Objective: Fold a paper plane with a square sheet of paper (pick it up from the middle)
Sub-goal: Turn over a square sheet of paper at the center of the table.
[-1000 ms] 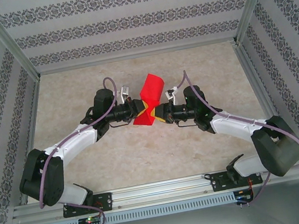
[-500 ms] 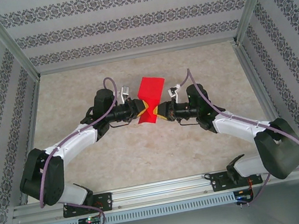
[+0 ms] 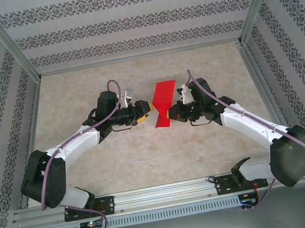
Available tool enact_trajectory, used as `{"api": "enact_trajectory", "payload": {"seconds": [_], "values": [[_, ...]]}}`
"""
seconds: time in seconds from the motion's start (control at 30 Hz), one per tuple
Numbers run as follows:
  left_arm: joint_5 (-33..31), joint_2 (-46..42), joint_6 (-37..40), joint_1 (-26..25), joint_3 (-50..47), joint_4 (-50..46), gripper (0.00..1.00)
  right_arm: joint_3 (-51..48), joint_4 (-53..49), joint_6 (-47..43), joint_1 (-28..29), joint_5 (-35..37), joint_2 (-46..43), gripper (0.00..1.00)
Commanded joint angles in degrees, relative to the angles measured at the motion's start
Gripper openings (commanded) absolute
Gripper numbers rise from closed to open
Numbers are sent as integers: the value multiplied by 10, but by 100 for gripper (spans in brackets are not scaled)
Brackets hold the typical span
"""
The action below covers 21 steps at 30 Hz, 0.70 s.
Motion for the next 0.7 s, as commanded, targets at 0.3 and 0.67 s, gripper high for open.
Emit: {"api": "enact_trajectory", "payload": {"seconds": [0.3,0.67], "values": [[5,-81,91,40,21,-142,80,168,-419,-168,81,480,84,1],[8,-155,152,92,4,-279,84,304,-512,-132,202,619,284,4]]}}
